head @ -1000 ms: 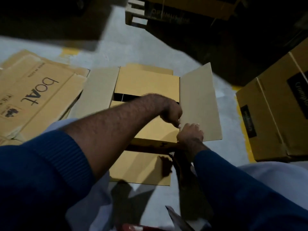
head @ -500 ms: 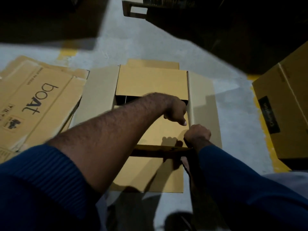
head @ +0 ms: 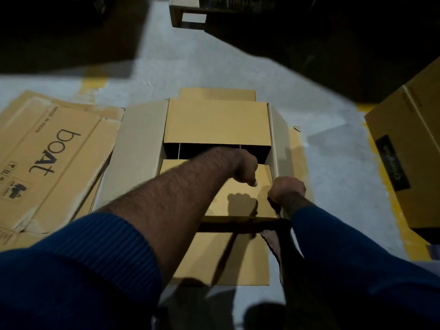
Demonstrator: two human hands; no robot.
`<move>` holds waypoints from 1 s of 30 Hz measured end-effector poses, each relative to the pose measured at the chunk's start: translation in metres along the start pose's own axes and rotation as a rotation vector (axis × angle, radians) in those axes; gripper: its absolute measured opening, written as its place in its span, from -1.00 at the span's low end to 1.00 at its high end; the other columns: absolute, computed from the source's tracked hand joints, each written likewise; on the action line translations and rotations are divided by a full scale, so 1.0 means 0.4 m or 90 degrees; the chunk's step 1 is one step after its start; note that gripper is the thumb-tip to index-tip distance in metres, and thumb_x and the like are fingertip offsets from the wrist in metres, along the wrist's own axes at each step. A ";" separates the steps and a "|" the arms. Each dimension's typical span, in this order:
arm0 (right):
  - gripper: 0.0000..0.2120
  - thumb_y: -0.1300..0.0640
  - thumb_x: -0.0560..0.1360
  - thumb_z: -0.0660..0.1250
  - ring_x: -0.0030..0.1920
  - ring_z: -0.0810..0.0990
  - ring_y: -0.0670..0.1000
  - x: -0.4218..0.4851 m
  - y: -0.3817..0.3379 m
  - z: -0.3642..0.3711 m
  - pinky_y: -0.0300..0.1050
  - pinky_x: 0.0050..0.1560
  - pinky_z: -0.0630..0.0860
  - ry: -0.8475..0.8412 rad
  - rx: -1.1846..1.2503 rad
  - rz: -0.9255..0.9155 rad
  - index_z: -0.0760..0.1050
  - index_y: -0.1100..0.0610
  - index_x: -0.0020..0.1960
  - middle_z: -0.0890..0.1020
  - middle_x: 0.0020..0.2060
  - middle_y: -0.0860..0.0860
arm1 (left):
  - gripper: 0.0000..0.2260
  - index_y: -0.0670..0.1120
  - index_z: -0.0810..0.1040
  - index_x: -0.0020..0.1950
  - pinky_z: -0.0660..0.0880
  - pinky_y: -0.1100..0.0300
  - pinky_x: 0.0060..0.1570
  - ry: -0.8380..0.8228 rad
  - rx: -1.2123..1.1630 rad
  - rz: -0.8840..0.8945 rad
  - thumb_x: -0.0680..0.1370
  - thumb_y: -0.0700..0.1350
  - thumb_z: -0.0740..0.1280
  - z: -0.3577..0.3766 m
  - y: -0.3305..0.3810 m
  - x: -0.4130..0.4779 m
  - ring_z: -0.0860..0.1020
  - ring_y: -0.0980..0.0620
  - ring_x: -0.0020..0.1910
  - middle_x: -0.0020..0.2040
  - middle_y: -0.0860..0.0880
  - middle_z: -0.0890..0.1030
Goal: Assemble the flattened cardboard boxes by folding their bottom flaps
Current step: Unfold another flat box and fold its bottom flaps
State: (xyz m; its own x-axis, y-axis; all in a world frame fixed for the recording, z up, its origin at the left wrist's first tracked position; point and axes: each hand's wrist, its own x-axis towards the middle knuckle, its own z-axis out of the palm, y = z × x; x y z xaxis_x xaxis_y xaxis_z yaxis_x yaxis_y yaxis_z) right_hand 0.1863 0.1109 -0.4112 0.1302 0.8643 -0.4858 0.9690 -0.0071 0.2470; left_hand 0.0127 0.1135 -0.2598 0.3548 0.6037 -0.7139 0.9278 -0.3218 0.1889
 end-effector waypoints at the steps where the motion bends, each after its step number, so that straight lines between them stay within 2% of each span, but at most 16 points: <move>1: -0.79 -0.02 0.55 0.32 -0.27 0.56 -0.01 0.001 -0.003 -0.004 -0.11 -0.23 0.56 -0.003 -0.003 -0.003 0.49 0.12 -0.14 0.59 -0.25 0.02 | -0.61 -0.11 0.55 0.35 0.52 0.04 0.19 0.007 -0.008 -0.004 0.66 0.13 0.26 -0.001 -0.005 0.000 0.55 -0.02 0.21 0.27 -0.05 0.59; 3: -0.79 -0.02 0.55 0.33 -0.27 0.55 0.00 0.006 -0.001 -0.002 -0.09 -0.22 0.56 -0.009 0.006 -0.005 0.48 0.10 -0.15 0.58 -0.25 0.02 | -0.61 -0.11 0.56 0.33 0.53 0.02 0.20 0.013 -0.019 -0.015 0.66 0.13 0.27 0.001 -0.014 0.000 0.56 -0.02 0.18 0.25 -0.04 0.60; 6: -0.78 -0.01 0.58 0.29 -0.30 0.54 0.01 0.002 0.016 0.012 -0.10 -0.28 0.49 0.026 0.034 -0.007 0.51 0.10 -0.15 0.57 -0.28 0.02 | -0.61 -0.12 0.54 0.35 0.50 0.02 0.22 -0.003 -0.012 -0.026 0.67 0.12 0.27 0.005 -0.024 -0.006 0.54 -0.03 0.24 0.29 -0.04 0.58; 10: -0.55 -0.14 0.69 0.05 -0.27 0.55 0.06 -0.031 0.043 0.054 -0.08 -0.21 0.54 0.089 0.030 -0.020 0.59 0.12 0.02 0.57 -0.23 0.04 | -0.60 -0.12 0.55 0.34 0.49 0.00 0.23 -0.030 -0.005 -0.030 0.66 0.13 0.27 0.008 -0.027 -0.004 0.54 -0.05 0.25 0.30 -0.05 0.59; 13: -0.48 -0.24 0.68 -0.05 -0.27 0.54 0.02 -0.084 0.048 0.087 -0.06 -0.18 0.53 0.089 0.043 -0.009 0.53 0.09 0.00 0.55 -0.24 0.02 | -0.59 -0.12 0.55 0.33 0.51 -0.07 0.26 -0.031 -0.002 -0.025 0.65 0.15 0.27 0.008 -0.024 0.004 0.57 -0.06 0.22 0.29 -0.06 0.59; 15: -0.47 -0.27 0.67 -0.02 -0.31 0.54 0.00 -0.114 0.043 0.102 -0.07 -0.17 0.55 0.060 0.074 0.013 0.50 0.09 -0.11 0.56 -0.29 0.01 | -0.58 -0.12 0.55 0.34 0.51 -0.08 0.28 -0.034 0.009 -0.024 0.65 0.16 0.27 0.007 -0.022 0.005 0.56 -0.06 0.23 0.29 -0.06 0.59; 17: -0.57 -0.20 0.67 0.08 -0.32 0.53 -0.02 -0.135 0.040 0.108 -0.06 -0.16 0.55 0.031 0.117 0.037 0.47 0.08 -0.17 0.56 -0.31 0.01 | -0.58 -0.11 0.54 0.35 0.49 -0.08 0.29 -0.030 0.021 -0.024 0.65 0.16 0.27 0.010 -0.020 0.001 0.54 -0.06 0.26 0.30 -0.06 0.58; 20: -0.78 -0.01 0.62 0.26 -0.30 0.51 -0.02 -0.131 0.038 0.094 -0.07 -0.18 0.54 -0.007 0.139 0.045 0.48 0.10 -0.12 0.53 -0.28 0.00 | -0.57 -0.13 0.54 0.36 0.49 -0.07 0.29 -0.034 0.020 -0.024 0.66 0.16 0.26 0.014 -0.021 0.001 0.53 -0.08 0.28 0.32 -0.06 0.57; 23: -0.84 0.01 0.56 0.38 -0.27 0.56 0.00 -0.116 0.035 0.078 -0.04 -0.11 0.63 -0.025 0.113 0.042 0.56 0.10 -0.09 0.58 -0.25 0.01 | -0.57 -0.14 0.54 0.34 0.50 -0.06 0.28 -0.045 0.004 -0.023 0.66 0.15 0.26 0.023 -0.025 -0.004 0.54 -0.08 0.26 0.31 -0.07 0.59; 27: -0.85 0.04 0.55 0.40 -0.25 0.59 0.02 -0.106 0.038 0.077 -0.03 -0.10 0.66 -0.033 0.112 0.030 0.60 0.14 -0.04 0.59 -0.25 0.03 | -0.58 -0.14 0.54 0.36 0.49 -0.02 0.25 -0.050 -0.002 -0.027 0.67 0.13 0.26 0.030 -0.033 -0.008 0.54 -0.08 0.26 0.29 -0.07 0.59; 30: -0.85 0.04 0.53 0.41 -0.29 0.57 0.00 -0.100 0.042 0.067 -0.05 -0.11 0.65 -0.048 0.110 0.021 0.59 0.12 -0.07 0.59 -0.26 0.02 | -0.60 -0.15 0.56 0.32 0.54 0.04 0.09 -0.042 -0.037 -0.031 0.66 0.13 0.27 0.035 -0.053 0.000 0.58 -0.05 0.15 0.20 -0.05 0.62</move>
State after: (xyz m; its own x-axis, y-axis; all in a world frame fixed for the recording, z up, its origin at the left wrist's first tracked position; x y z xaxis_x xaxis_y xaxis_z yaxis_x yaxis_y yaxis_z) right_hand 0.2032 0.0627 -0.4102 0.1714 0.8223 -0.5426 0.9848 -0.1269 0.1188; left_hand -0.0086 0.1102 -0.2731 0.3019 0.5676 -0.7659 0.9498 -0.2484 0.1903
